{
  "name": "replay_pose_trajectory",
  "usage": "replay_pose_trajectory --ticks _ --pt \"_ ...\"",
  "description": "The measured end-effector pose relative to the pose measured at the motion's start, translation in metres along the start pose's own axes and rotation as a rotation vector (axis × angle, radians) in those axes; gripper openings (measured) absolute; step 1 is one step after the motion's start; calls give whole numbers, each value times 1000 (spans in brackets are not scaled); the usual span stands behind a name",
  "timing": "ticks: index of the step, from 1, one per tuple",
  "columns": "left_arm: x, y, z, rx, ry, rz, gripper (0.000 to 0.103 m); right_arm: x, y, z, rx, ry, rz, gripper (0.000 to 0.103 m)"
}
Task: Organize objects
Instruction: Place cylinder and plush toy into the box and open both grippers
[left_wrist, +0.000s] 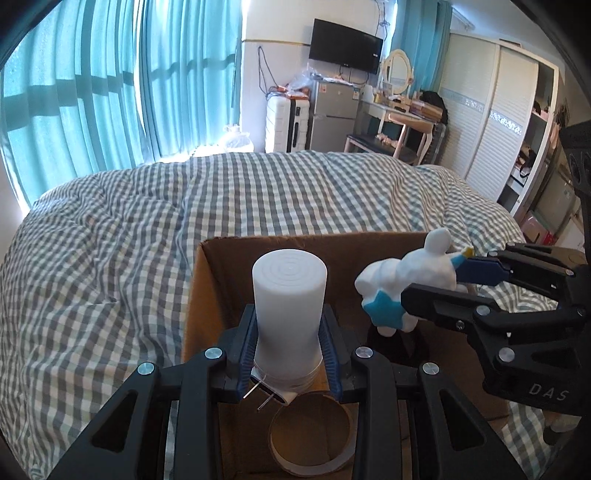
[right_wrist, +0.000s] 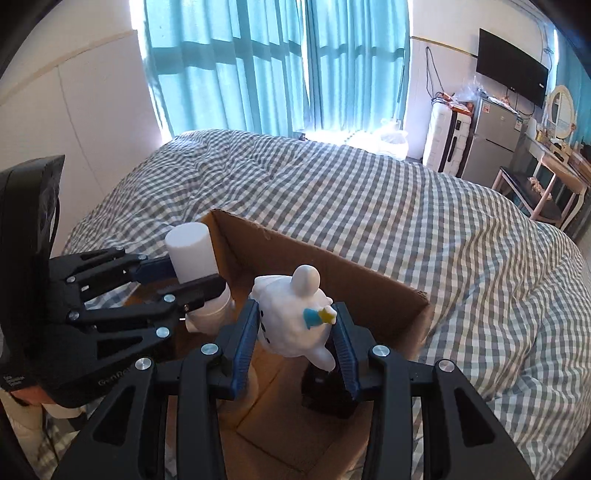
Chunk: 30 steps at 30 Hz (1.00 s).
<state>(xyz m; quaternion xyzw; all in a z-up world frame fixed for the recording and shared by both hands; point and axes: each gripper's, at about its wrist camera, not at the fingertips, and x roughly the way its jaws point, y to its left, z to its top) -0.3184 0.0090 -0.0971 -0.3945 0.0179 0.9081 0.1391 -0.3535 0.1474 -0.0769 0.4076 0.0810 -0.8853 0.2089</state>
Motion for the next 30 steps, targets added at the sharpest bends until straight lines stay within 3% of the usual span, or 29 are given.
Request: replay_pose_trajectory --ticks 10,12,14,18,20,26,30 --pt "11 3 -7 -3 14 -7 34 7 -9 -9 42 9 21 40" --pt "7 4 -6 -6 5 -9 37 -3 -11 -7 55 -19 13 47" --pt "1 2 -5 -11 -2 -6 57 -13 -14 -6 64 -44 9 55" --pt "-20 -2 -2 -16 -22 -11 66 -46 -14 -8 74 -96 -26 59" --pt "-35 -6 0 -10 -35 -2 78 -66 -15 -10 88 -123 -40 64" --pt "-90 -12 -4 13 -89 50 92 -115 -4 -21 72 -150 -82 71" --pt "-122 -15 -13 22 -107 97 96 -145 5 -35 63 -159 -89 74"
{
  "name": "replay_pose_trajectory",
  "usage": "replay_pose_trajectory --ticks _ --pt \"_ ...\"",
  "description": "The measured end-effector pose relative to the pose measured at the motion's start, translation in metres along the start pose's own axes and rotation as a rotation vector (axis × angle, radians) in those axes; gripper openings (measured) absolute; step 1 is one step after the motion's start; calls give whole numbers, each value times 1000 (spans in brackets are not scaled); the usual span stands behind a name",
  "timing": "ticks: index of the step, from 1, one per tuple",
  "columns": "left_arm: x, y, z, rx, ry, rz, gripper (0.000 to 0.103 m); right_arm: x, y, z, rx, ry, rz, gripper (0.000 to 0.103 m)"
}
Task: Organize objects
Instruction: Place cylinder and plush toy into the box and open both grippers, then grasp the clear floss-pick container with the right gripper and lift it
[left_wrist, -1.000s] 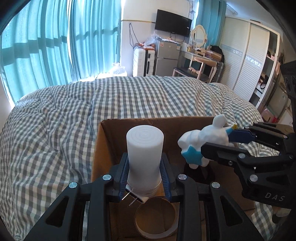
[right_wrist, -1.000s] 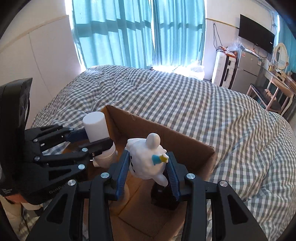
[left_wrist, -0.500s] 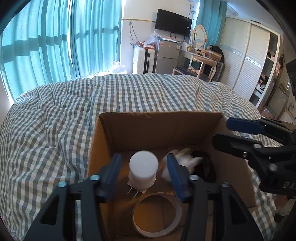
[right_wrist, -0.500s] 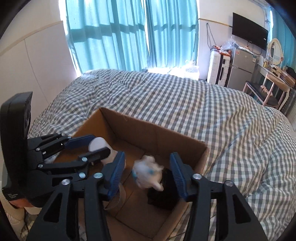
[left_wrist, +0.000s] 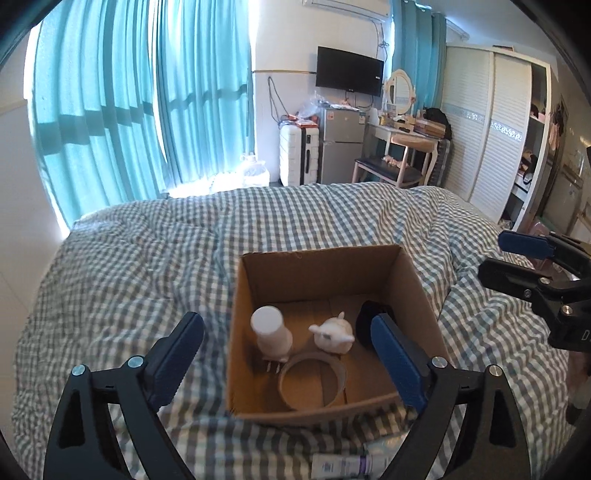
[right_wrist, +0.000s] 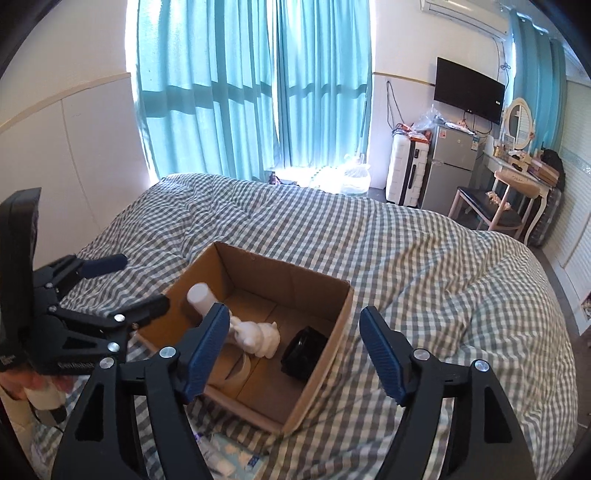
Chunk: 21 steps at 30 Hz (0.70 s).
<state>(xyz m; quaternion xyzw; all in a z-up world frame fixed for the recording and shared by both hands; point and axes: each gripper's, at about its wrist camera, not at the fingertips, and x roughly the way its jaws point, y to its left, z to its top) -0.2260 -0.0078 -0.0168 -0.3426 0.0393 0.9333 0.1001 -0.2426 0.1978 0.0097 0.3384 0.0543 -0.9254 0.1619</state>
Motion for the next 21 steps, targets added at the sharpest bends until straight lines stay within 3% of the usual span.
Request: replay_pose_trajectory --ticks 9,14,21 --pt "-49 3 -59 -33 20 107 98 -45 25 -51 -61 25 -14 82" --pt "-55 -2 -104 -82 57 154 98 -28 39 -93 -59 113 12 82" --pt "-39 -24 -153 -43 141 151 98 16 50 -145 -61 284 73 82"
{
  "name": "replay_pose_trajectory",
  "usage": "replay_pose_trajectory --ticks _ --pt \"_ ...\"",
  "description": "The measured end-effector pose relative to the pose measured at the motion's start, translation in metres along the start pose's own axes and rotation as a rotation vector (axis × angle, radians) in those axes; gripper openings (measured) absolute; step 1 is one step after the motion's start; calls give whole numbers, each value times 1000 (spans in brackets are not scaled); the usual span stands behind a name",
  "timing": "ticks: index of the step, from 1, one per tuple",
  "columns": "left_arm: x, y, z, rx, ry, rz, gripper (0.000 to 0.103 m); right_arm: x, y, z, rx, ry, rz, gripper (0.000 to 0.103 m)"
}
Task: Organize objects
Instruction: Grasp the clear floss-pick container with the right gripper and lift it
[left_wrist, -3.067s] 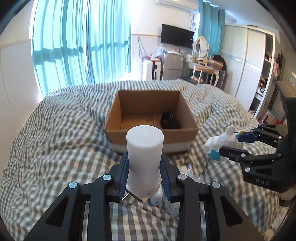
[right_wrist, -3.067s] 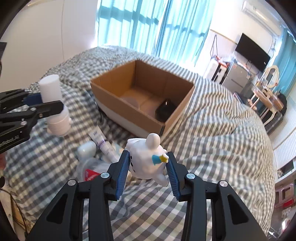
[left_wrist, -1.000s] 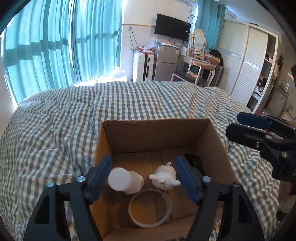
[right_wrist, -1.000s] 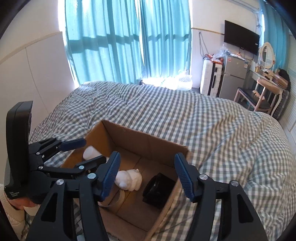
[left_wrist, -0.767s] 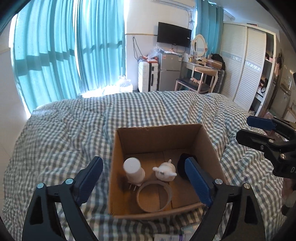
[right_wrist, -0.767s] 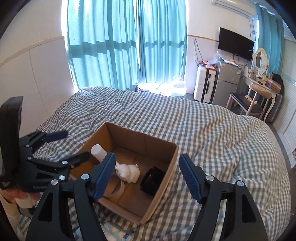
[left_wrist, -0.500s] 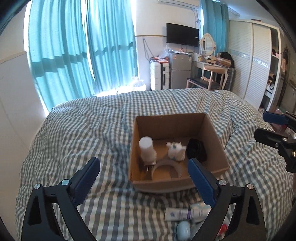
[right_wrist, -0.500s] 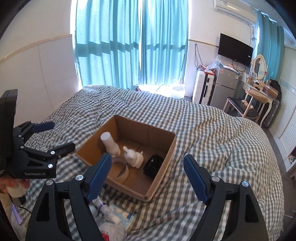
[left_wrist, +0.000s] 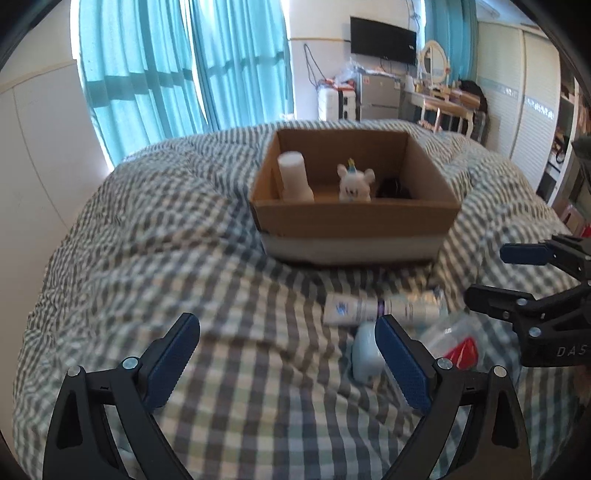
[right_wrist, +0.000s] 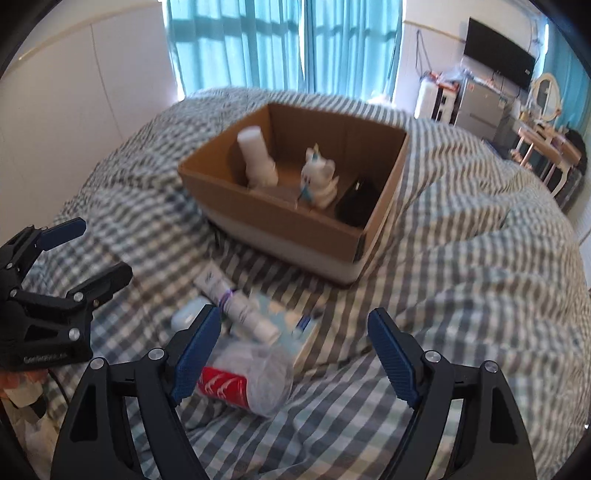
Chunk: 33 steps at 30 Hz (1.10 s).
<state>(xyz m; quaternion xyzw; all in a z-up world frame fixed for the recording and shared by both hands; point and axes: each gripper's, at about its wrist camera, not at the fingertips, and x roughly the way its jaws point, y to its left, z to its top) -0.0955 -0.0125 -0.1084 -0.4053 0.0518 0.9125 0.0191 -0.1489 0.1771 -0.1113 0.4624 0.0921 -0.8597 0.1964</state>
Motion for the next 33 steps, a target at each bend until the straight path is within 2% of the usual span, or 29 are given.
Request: replay_pose_trajectory --ticks 6,11,15,21,26,33 --pt "14 -3 -17 11 58 0 98 29 6 -19 -33 101 43 82" --pt "15 3 -22 0 74 3 98 42 5 -24 -10 135 145 82" --pt "16 4 -23 -9 76 0 98 58 12 -30 -16 189 222 89" --pt "16 6 -24 -13 76 -3 98 64 26 -38 -76 231 206 90" --pt "16 7 -24 -15 73 -4 98 51 32 -43 -90 190 171 87" --pt "15 7 -24 -11 76 1 98 26 24 -42 -52 110 188 74"
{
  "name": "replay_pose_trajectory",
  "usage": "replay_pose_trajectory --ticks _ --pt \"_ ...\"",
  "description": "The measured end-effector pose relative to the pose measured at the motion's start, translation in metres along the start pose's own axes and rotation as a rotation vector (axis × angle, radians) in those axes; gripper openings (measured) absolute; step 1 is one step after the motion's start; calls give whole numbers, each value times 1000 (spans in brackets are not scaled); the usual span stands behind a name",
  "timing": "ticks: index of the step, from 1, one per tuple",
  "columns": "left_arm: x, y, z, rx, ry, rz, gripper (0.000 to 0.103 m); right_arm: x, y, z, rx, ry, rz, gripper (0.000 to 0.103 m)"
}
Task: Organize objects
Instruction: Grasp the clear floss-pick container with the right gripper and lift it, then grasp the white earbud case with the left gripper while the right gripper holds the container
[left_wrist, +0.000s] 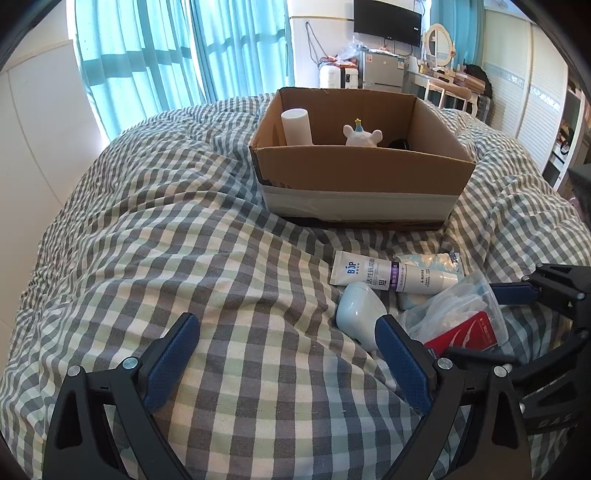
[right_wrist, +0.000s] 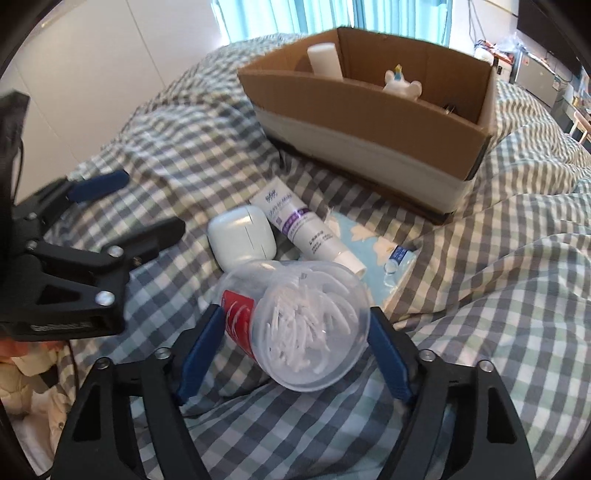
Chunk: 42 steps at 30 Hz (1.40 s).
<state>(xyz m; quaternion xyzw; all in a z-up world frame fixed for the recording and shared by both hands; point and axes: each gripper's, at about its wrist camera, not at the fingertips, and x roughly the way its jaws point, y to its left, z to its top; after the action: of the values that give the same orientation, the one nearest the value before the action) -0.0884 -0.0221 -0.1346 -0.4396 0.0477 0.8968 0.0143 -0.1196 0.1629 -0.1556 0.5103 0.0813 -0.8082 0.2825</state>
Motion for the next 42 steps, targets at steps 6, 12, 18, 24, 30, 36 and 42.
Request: replay_pose_trajectory --ticks 6,12,18,24,30,36,42 --pt "1 -1 0 5 4 3 98 -25 -6 6 37 -85 -25 68" --pt "7 -17 6 41 25 -28 98 -59 -23 18 31 -164 -186 67" --pt "34 -44 13 92 97 -110 98 -63 -38 20 27 -152 -281 66" --pt "60 -46 13 93 173 -143 90 -34 -38 14 22 -97 -245 66" --pt "64 -50 12 108 183 -144 59 -28 -42 17 35 -97 -227 67" --pt "57 -56 8 128 174 -191 39 -12 -44 17 49 -63 -180 65" --pt "62 -64 5 155 194 -216 37 -19 -42 15 41 -77 -201 65"
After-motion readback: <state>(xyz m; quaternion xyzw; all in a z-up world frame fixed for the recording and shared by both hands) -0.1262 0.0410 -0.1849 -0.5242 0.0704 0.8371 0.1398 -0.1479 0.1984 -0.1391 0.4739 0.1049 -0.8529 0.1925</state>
